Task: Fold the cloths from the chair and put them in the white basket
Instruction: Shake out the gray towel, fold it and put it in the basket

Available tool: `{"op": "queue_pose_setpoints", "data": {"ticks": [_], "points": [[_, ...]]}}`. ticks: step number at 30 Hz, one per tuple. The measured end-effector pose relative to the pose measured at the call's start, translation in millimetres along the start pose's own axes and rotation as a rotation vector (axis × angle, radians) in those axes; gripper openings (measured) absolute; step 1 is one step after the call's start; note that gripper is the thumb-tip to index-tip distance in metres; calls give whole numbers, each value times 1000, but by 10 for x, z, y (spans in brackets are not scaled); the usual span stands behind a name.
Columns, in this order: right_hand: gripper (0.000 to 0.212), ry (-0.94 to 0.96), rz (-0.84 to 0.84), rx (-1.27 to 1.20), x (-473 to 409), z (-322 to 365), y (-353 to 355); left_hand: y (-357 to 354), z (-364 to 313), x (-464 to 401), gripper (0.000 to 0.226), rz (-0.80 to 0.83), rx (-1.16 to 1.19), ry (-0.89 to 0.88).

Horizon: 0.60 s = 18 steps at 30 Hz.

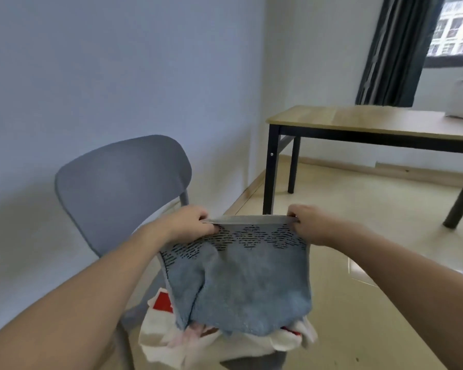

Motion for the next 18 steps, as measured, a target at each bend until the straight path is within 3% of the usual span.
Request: {"op": "queue_pose_setpoints", "data": {"ticks": [5,8,14,18], "points": [[16,-14,-234,26,434,144,1060,844,-428,562,19,-132,215,-67],[17,-12,-372,-12,705,279,1634,1248,-661,824,9,-217,164,-79],[17,-20,-674,-112,1195,530,2574,2204,-1070,1322,6,-719,7,-69],[18,-52,-762,-149,1401,638,2930,2502,-1309,1613,7,-857,3,-61]]}}
Point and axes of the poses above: each hand's wrist, its own x-axis away from the middle knuckle, its own y-axis out of the back of the hand, z = x × y, the point moved 6 cm from there along -x, towards the middle knuckle, and after that the axes turned 11 degrees about -z, right-handed, at the moved point
